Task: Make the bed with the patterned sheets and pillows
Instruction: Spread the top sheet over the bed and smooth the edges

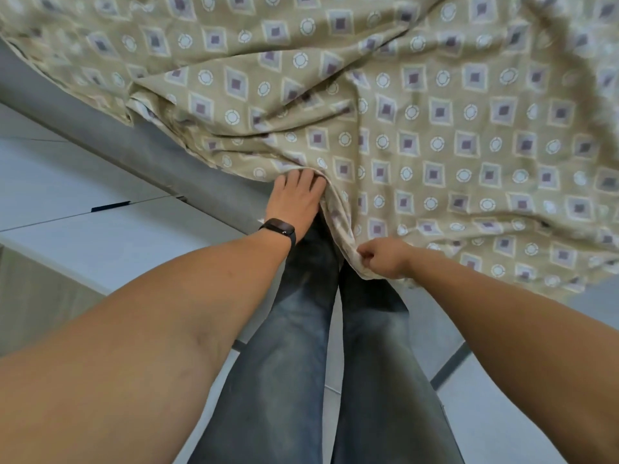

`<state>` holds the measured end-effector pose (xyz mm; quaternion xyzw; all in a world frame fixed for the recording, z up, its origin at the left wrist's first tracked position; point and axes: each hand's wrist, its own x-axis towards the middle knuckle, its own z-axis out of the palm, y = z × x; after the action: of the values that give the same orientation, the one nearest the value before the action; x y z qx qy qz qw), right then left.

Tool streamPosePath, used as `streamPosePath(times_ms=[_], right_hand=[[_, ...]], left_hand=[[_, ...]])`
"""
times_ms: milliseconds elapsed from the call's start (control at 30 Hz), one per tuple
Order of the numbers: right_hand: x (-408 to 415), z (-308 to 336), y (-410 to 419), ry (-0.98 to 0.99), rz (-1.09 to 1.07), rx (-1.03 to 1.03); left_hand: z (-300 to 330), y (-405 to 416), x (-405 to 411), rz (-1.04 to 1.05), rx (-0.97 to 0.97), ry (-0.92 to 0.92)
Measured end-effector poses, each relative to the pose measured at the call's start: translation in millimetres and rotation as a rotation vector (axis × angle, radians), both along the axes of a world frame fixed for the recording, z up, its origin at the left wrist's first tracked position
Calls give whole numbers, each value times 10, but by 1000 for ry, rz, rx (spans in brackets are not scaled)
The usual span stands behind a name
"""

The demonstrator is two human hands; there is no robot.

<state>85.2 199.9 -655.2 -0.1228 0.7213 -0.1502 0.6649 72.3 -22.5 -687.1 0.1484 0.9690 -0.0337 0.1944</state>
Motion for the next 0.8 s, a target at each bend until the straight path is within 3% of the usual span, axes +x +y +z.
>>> streamPosePath(times_ms=[200,300,400,633,800], right_hand=[[184,9,55,111,-160,103],[237,46,31,151,-75,131],[226,78,-70,180,-99,112],[101,306,-344,234,-258,98],[37,863,-285,275,-422,120]], left_hand=[[-12,-171,-119,-164,92,-94],[42,-298,186,-289,-23,-385],[71,-358,550,-209,-53,-714],[367,-19,400,-67,29,-838],[966,197,-18,90,172,-798]])
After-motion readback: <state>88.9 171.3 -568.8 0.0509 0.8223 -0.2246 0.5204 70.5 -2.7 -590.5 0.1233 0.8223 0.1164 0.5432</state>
